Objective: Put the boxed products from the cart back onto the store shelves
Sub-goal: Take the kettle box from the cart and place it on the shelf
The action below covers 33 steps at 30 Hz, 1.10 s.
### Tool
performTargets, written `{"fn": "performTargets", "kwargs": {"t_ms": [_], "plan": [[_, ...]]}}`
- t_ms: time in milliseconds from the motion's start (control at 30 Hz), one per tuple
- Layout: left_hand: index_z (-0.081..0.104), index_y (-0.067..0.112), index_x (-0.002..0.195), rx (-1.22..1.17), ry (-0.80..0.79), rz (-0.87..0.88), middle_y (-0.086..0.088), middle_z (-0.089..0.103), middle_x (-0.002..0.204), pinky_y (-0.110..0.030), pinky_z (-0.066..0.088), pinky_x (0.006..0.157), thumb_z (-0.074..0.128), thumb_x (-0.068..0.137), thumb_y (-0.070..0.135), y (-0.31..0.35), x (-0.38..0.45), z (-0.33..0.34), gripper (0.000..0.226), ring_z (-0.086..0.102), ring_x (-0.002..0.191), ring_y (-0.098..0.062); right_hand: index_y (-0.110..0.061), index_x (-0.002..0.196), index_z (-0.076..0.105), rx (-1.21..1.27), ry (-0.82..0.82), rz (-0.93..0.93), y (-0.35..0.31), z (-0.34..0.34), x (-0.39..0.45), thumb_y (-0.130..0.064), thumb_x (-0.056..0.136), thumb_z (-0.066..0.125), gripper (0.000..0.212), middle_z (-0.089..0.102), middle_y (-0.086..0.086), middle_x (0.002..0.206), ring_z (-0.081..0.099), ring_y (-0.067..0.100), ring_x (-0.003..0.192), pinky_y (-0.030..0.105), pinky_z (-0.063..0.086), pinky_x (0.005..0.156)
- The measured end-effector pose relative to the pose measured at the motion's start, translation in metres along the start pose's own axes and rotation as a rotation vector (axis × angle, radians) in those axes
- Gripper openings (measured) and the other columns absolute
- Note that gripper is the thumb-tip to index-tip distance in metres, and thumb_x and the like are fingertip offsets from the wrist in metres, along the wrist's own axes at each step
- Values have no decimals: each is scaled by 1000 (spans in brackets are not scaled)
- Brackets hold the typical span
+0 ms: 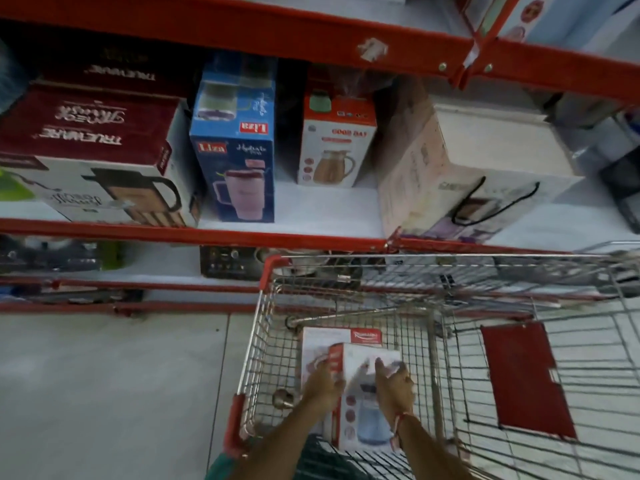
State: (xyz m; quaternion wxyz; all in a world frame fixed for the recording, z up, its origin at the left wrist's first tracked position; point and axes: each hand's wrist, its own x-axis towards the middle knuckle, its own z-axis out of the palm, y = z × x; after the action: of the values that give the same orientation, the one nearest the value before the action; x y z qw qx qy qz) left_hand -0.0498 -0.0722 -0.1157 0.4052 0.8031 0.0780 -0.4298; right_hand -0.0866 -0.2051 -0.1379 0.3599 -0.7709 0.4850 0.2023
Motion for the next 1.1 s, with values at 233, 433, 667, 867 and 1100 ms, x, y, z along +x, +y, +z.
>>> {"fn": "performTargets", "kwargs": {"t_ms": [233, 433, 667, 867, 1100], "plan": [[51, 13, 125, -69, -49, -84, -7, 66, 109, -33, 60, 73, 51, 92, 15, -14, -10, 0, 33, 61, 72, -11, -7, 137, 35, 241, -238, -42, 2, -20, -7, -10, 93, 52, 46, 67, 3, 92, 66, 18, 80, 35, 57, 72], [52, 14, 128, -74, 109, 70, -12, 71, 108, -36, 61, 61, 55, 90, 8, 4, -46, -69, 39, 72, 82, -22, -23, 129, 46, 153, -238, -339, -52, -43, -42, -7, 91, 56, 42, 68, 0, 112, 62, 10, 82, 11, 47, 52], [51, 26, 130, -100, 286, 335, -7, 69, 117, -36, 60, 74, 60, 87, 7, 43, -119, -126, 49, 66, 98, -19, -28, 140, 41, -40, -1, -678, -107, -102, -105, -14, 89, 63, 58, 69, 0, 122, 70, 21, 99, 41, 61, 80], [48, 28, 133, -104, 377, 447, -5, 68, 119, -52, 56, 85, 61, 87, 9, 69, -152, -138, 52, 65, 106, -25, -34, 138, 47, 106, 102, -785, -118, -143, -143, -17, 85, 70, 60, 71, -4, 118, 71, 17, 94, 45, 61, 80], [59, 18, 117, -160, 423, 388, -8, 71, 113, -52, 57, 83, 65, 80, -2, 80, -148, -137, 43, 69, 97, -24, -36, 134, 51, 148, 150, -849, -121, -152, -143, -16, 81, 74, 61, 69, -18, 102, 68, 3, 84, 29, 59, 80]]}}
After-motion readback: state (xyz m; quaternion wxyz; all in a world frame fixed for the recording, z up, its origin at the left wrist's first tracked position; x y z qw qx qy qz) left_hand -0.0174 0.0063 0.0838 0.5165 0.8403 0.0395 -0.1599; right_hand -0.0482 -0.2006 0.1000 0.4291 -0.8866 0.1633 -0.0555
